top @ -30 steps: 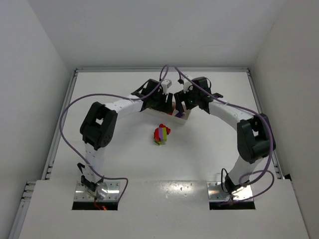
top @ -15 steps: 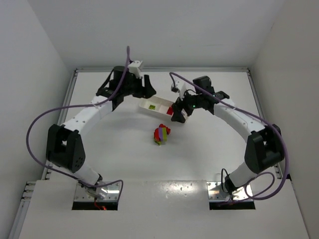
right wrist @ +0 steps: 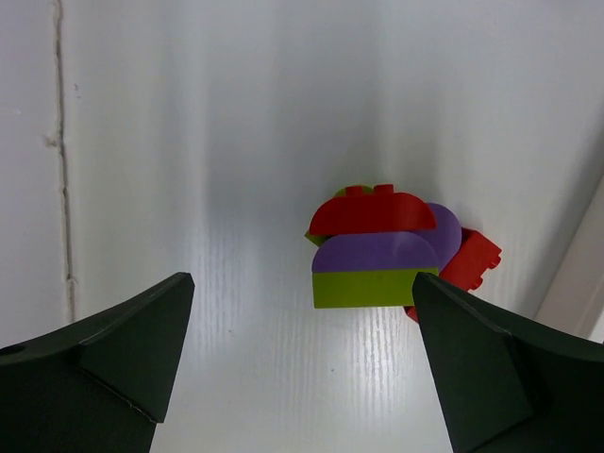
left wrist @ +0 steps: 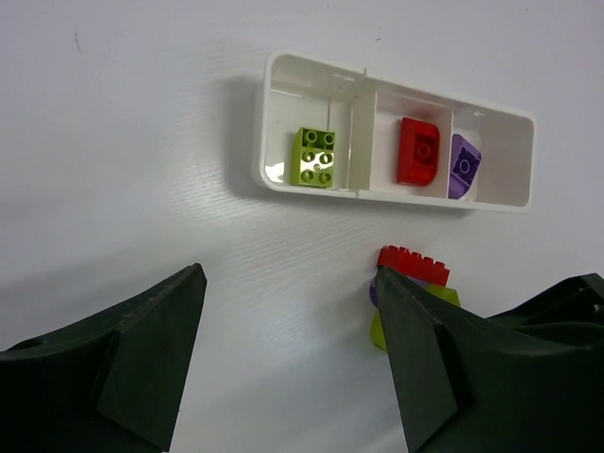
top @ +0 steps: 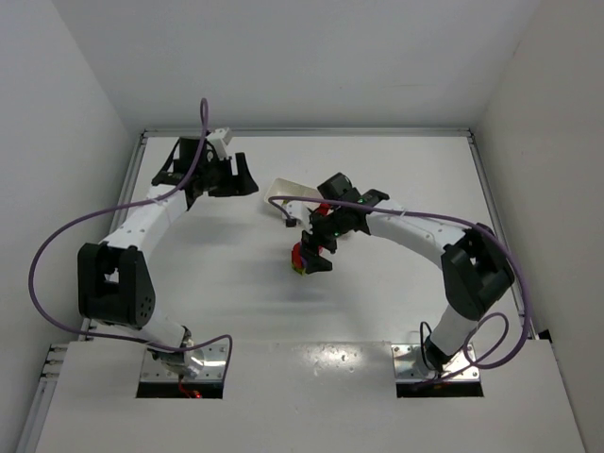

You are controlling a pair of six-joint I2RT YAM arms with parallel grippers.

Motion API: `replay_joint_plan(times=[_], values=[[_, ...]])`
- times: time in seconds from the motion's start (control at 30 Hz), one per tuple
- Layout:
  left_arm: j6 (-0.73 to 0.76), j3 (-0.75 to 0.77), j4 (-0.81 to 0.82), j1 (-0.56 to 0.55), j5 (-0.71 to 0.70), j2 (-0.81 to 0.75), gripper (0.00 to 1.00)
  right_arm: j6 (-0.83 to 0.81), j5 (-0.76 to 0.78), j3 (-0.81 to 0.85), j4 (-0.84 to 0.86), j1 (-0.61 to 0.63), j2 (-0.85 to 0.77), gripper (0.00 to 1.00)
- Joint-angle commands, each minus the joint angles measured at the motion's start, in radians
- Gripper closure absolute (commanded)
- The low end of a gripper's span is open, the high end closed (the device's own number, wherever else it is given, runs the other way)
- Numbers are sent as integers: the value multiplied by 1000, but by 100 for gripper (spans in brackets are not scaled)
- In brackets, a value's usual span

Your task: Sort the legos into containers by color

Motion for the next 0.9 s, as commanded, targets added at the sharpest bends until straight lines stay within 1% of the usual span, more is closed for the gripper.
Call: replay_joint_plan(times=[0.0, 0.23, 0.57, 0.87], values=[[13, -5, -7, 9, 3, -51, 21, -49, 40, -24, 57, 15, -3, 0], [23, -5, 4, 9, 3, -42, 20, -49, 87, -45, 100, 16, 17, 0], [23, 15, 22, 9, 31, 15, 20, -105, 87, -36, 100, -4, 69, 0], [32, 15, 31, 19, 49, 24, 20, -135, 87, -15, 100, -15, 117, 0]])
